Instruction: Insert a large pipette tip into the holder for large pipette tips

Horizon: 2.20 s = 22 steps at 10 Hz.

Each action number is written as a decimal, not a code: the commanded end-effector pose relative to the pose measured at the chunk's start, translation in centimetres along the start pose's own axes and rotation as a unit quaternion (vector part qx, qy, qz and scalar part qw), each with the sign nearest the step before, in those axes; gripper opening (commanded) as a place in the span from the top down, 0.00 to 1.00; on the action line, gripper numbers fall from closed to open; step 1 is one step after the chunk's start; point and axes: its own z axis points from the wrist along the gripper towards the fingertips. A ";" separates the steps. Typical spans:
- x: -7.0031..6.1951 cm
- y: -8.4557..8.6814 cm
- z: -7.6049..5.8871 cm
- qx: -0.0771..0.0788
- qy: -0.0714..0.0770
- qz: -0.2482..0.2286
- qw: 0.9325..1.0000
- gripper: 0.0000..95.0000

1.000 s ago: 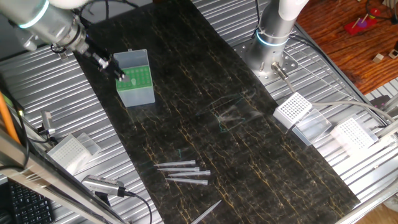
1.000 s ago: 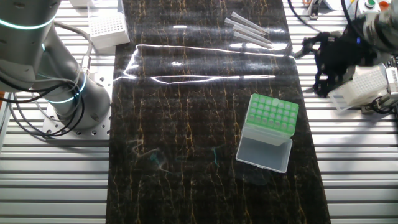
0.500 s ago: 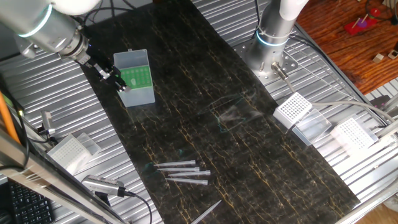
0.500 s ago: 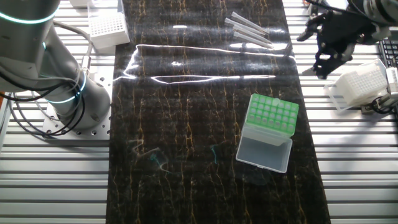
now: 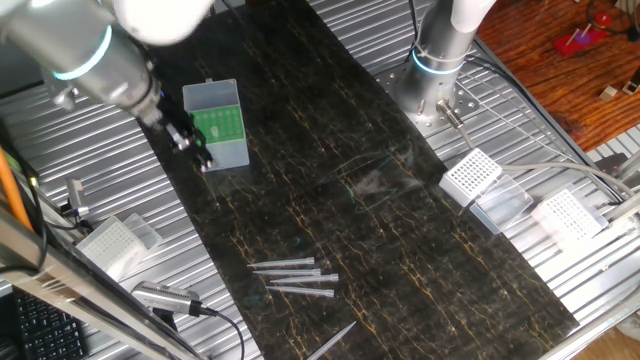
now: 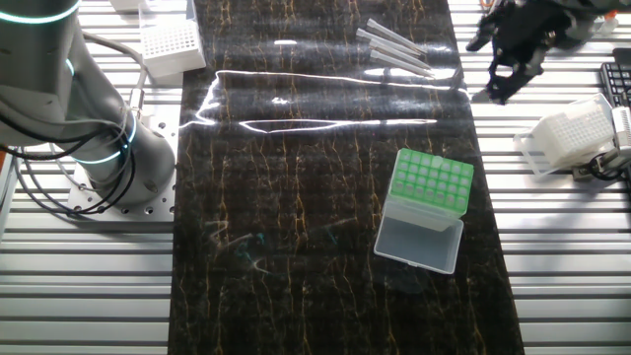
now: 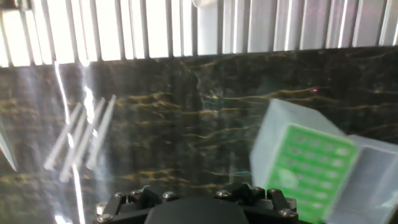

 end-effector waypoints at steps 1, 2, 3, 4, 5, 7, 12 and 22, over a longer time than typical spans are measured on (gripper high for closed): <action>-0.1 1.9 0.8 0.000 -0.002 0.011 1.000 0.40; 0.1 3.3 1.5 0.000 -0.001 0.019 1.000 0.40; 0.2 4.1 1.9 0.000 -0.001 0.024 1.000 0.60; 0.3 4.8 2.3 0.001 0.000 0.029 1.000 0.80; 0.4 5.1 2.4 -0.001 0.000 0.031 1.000 0.80; 0.5 5.1 2.4 -0.001 0.000 0.019 1.000 1.00; 0.5 5.1 2.4 0.000 0.002 0.027 1.000 1.00; 0.7 4.7 2.7 0.004 0.002 0.107 0.994 1.00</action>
